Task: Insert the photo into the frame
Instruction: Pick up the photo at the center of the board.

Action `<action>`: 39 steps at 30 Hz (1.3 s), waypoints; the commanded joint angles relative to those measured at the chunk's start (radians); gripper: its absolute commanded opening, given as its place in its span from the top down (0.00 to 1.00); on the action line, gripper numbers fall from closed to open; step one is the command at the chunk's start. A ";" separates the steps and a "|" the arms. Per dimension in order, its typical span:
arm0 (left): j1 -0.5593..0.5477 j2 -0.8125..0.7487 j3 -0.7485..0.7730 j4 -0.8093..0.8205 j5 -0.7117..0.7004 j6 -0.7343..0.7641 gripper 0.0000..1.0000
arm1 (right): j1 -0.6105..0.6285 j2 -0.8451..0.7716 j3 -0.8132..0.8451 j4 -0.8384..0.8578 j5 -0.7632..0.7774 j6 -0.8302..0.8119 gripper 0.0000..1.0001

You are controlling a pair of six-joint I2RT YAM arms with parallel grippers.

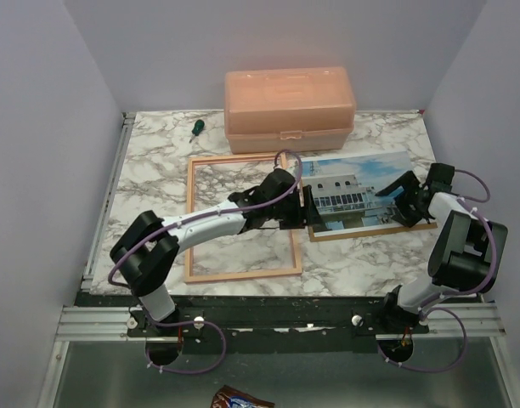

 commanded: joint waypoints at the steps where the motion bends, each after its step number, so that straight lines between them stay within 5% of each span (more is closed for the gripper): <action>1: -0.003 0.107 0.132 -0.013 0.002 -0.018 0.34 | -0.002 -0.036 0.025 -0.080 0.126 -0.003 0.00; 16: 0.051 0.365 0.345 -0.067 -0.097 -0.075 0.34 | -0.058 0.005 0.211 -0.157 0.546 -0.037 0.00; 39: 0.098 0.554 0.529 -0.268 -0.102 -0.032 0.33 | -0.141 0.222 0.187 -0.069 0.313 -0.036 0.00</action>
